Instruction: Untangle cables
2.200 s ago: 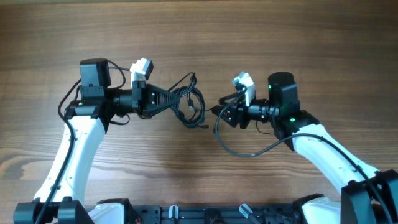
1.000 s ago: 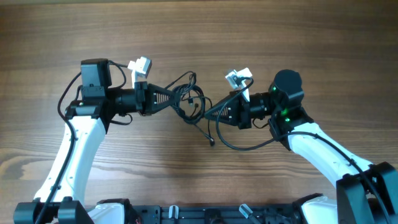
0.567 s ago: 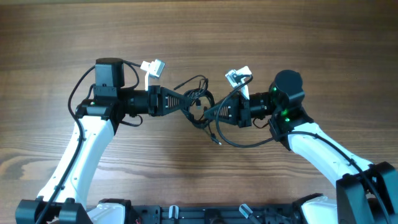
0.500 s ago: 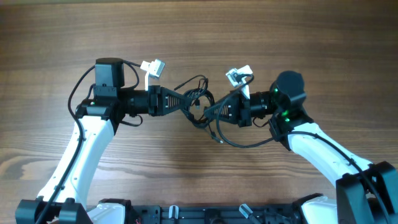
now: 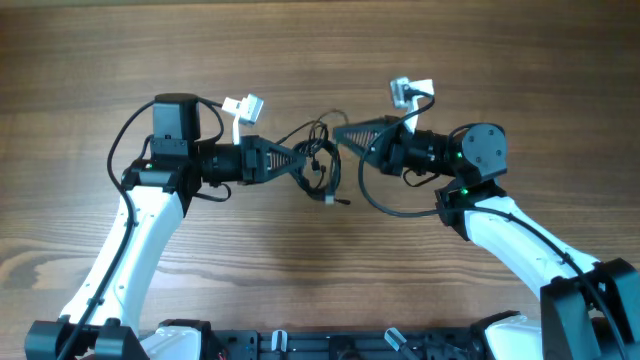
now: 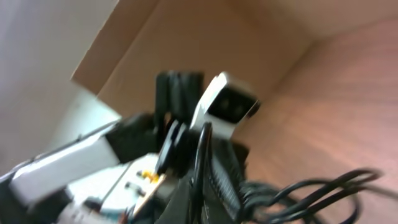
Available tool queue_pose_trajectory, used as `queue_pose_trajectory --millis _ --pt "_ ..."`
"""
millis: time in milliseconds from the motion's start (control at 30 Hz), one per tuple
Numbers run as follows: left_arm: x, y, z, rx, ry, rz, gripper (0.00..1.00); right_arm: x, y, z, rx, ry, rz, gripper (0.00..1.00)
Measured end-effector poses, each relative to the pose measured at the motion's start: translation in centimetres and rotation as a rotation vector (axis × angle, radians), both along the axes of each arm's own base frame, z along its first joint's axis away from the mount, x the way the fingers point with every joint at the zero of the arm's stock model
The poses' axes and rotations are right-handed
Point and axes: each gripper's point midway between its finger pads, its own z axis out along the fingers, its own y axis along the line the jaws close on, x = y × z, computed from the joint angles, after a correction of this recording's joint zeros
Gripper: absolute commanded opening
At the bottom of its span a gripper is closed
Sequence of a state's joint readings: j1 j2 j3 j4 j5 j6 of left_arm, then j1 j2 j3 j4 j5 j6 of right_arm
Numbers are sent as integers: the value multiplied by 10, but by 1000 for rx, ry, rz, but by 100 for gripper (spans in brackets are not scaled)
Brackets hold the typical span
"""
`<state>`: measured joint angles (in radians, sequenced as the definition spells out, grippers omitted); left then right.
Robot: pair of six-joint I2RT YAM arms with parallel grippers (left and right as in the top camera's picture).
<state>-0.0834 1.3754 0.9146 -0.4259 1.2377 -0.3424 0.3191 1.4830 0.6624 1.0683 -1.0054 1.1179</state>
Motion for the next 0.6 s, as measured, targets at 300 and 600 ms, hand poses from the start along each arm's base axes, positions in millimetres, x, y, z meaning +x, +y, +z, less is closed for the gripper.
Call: queue_pose_trajectory --millis 300,600 --pt "3 2 -5 -2 207 80 4 53 -18 -37 -70 136 -310 5" --pt "25 13 -23 47 474 310 4 34 27 -54 -153 109 -321 5"
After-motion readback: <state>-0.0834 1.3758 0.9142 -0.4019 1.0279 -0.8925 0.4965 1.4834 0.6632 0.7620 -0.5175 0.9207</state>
